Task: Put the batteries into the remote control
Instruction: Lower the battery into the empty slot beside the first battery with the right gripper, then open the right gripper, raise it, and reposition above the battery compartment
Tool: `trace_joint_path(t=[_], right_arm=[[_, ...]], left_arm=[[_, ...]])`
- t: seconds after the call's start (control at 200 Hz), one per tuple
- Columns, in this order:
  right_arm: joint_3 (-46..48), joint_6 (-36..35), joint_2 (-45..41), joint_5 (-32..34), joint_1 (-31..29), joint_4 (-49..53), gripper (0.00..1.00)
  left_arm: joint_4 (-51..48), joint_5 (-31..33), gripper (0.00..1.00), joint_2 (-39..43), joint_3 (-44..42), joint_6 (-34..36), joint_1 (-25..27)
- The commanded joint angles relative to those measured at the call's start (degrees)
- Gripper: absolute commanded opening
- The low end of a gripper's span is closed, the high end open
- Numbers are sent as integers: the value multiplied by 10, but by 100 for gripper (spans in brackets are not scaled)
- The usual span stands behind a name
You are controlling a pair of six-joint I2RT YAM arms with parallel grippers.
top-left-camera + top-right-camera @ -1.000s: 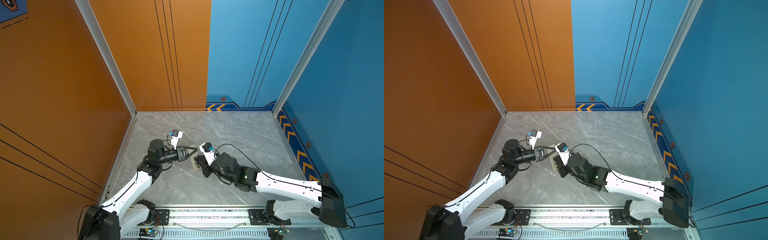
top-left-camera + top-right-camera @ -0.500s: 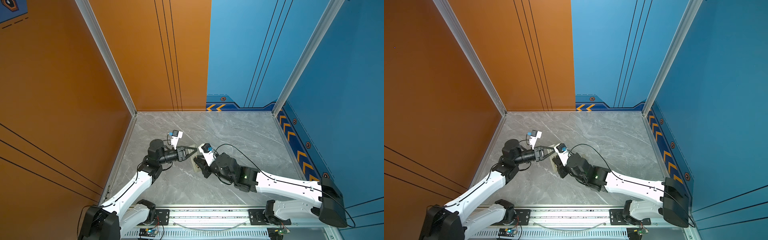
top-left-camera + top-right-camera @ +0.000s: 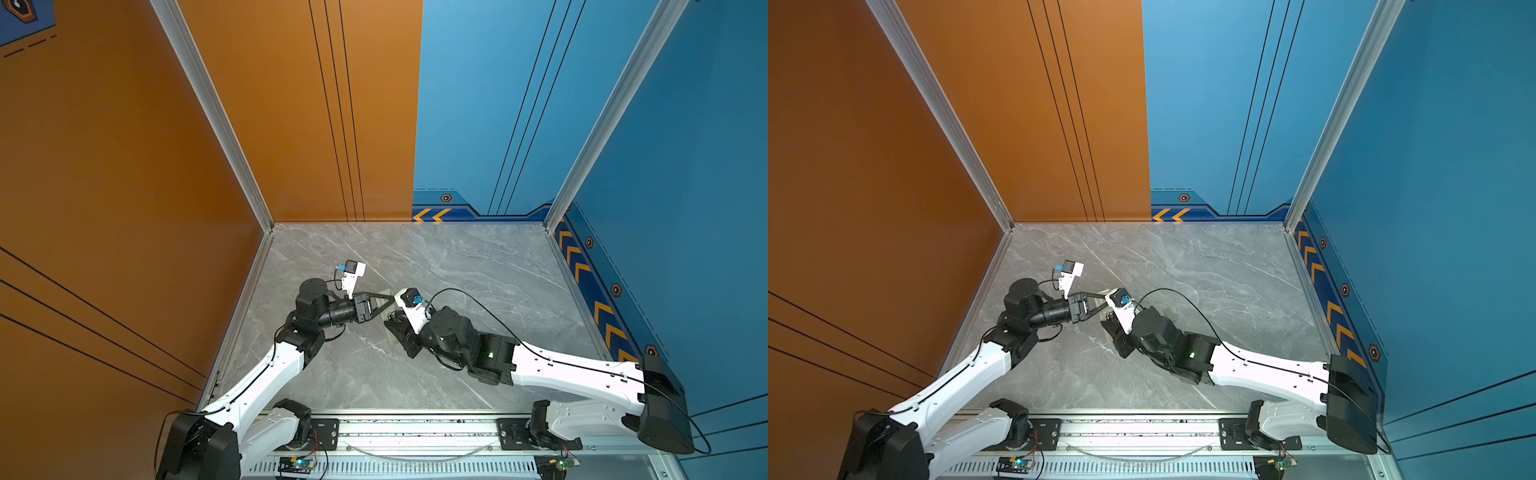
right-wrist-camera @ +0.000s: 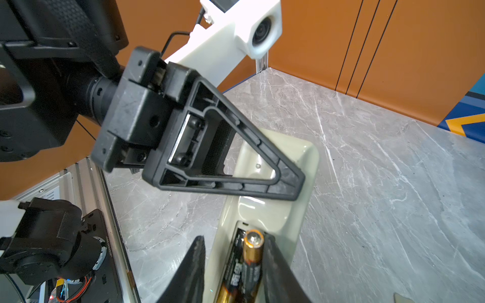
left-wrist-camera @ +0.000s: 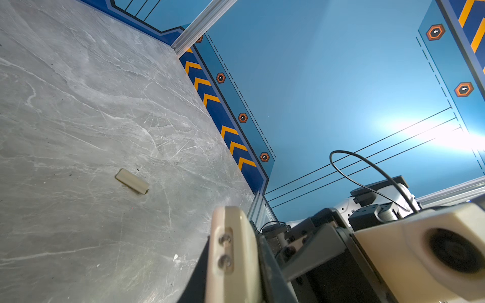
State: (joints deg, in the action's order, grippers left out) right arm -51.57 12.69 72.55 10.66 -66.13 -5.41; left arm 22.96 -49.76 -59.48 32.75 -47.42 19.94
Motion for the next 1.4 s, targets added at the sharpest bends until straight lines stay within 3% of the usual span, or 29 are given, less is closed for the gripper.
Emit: trace_joint_path(t=[0.0, 0.551, 0.851, 1.392], right_arm=[[-20, -15, 2, 24, -4, 31, 36], [-41, -48, -3, 38, -13, 60, 41], [-69, -113, -35, -13, -12, 120, 48], [-182, -309, -53, -79, 6, 366, 45]], left_arm=[[24, -19, 0, 9, 2, -2, 3], [25, -22, 0, 9, 3, -3, 5], [25, -26, 0, 6, 6, -4, 6], [24, -58, 0, 6, 13, -11, 17]])
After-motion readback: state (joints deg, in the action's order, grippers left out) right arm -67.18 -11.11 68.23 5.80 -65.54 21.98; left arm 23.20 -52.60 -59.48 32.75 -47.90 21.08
